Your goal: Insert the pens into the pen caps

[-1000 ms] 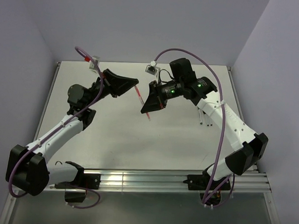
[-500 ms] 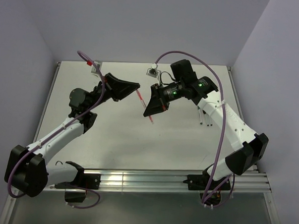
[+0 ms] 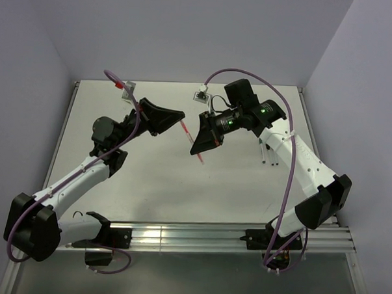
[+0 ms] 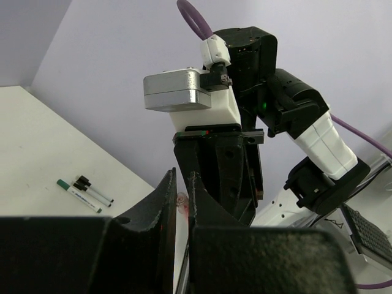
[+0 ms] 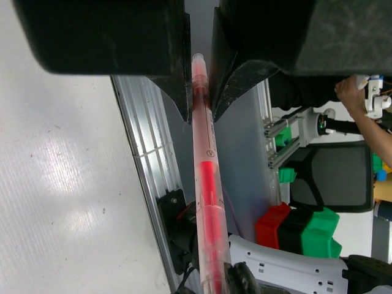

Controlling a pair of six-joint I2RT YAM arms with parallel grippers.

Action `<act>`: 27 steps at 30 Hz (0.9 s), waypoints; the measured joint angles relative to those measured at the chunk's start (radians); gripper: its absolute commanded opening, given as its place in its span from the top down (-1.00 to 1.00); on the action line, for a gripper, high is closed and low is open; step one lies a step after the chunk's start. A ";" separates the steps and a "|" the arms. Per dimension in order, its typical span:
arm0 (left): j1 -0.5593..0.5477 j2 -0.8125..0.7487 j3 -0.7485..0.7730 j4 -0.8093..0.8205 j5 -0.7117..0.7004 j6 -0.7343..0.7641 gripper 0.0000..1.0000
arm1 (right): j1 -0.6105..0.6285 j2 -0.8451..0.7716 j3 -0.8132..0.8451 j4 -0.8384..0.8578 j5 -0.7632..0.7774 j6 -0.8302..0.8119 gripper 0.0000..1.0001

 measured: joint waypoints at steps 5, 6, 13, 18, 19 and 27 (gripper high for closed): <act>-0.018 -0.015 0.002 -0.038 -0.014 0.051 0.99 | 0.000 0.000 0.000 -0.018 0.000 -0.005 1.00; -0.019 -0.018 0.003 -0.040 -0.016 0.056 0.99 | 0.000 0.000 0.000 -0.018 0.000 -0.008 1.00; -0.022 -0.023 0.002 -0.022 -0.022 0.050 1.00 | 0.000 0.002 0.007 -0.018 -0.005 -0.020 1.00; -0.019 0.013 -0.027 0.141 -0.020 -0.104 0.99 | 0.000 -0.008 0.007 -0.013 -0.023 -0.033 1.00; -0.018 0.025 -0.027 0.167 -0.019 -0.135 0.99 | 0.000 -0.011 0.007 -0.008 -0.023 -0.033 1.00; 0.004 0.065 -0.003 0.272 0.031 -0.297 0.99 | 0.000 -0.040 -0.011 0.061 -0.043 -0.037 1.00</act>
